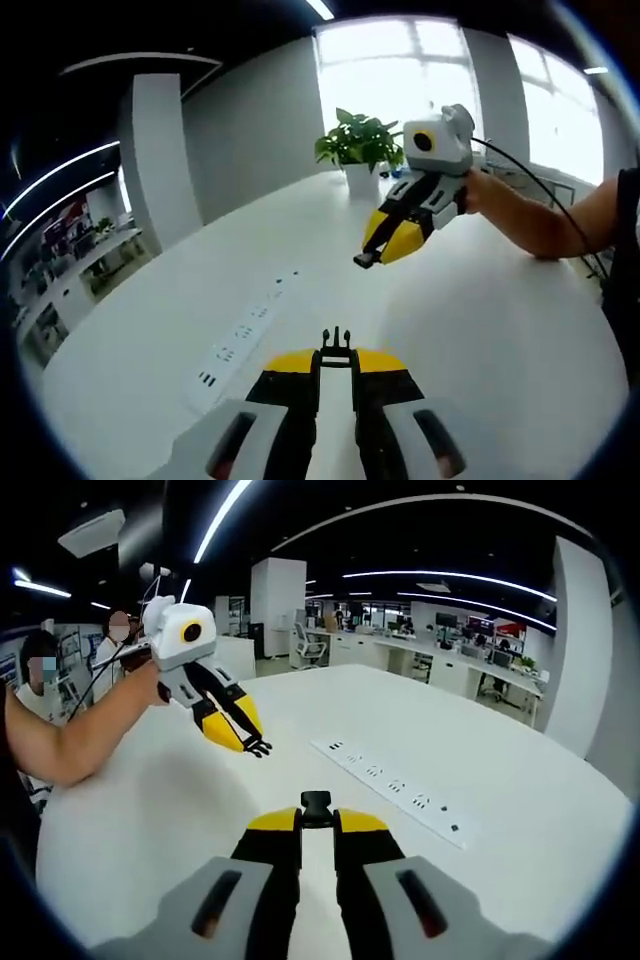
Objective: Snap the two parts of the plastic buckle together until the buckle closes and remains connected.
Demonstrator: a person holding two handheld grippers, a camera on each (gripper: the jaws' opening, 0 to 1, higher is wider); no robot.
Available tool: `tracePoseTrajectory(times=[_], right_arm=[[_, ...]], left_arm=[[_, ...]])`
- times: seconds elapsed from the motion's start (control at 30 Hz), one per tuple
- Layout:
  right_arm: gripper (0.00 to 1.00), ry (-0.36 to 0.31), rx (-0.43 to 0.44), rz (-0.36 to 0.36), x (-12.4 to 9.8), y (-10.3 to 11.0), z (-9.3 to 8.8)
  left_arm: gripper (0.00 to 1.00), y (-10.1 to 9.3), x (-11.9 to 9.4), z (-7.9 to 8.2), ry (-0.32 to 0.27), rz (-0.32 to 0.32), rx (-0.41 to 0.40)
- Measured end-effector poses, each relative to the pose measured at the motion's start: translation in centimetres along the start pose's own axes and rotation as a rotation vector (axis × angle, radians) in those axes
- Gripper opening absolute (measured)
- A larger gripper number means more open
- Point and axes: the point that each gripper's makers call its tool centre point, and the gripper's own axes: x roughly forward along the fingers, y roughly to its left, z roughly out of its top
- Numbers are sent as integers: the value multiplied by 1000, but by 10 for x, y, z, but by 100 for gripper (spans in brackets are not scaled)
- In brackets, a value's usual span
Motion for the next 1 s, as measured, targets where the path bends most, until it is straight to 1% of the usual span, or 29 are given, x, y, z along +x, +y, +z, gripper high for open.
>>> tracePoseTrajectory(times=[0.13, 0.23, 0.4, 0.5, 0.57, 0.6, 0.67, 0.83, 1.0], right_arm=[[11, 0, 5, -4, -1, 1, -4], [11, 6, 5, -13, -3, 1, -8], [11, 12, 9, -18, -4, 8, -14], [11, 19, 9, -15, -3, 13, -16], [11, 10, 17, -15, -4, 16, -16], [11, 22, 12, -11, -4, 20, -18], [11, 22, -1, -22, -6, 23, -20], [11, 28, 3, -23, -8, 27, -23], [11, 39, 3, -21, -8, 29, -28]], left_arm=[[9, -1, 2, 1, -7, 8, 15], [9, -3, 7, -4, 15, 8, 11], [9, -11, 15, -13, 38, -7, 21], [9, -14, 14, -15, 33, -7, 17], [9, -13, 13, -15, 24, -3, 8], [9, -13, 13, -15, 22, -3, 3], [9, -14, 12, -16, 21, -8, -4], [9, -21, 11, -16, 16, -28, -11], [9, -28, 9, -22, 32, -38, -8]])
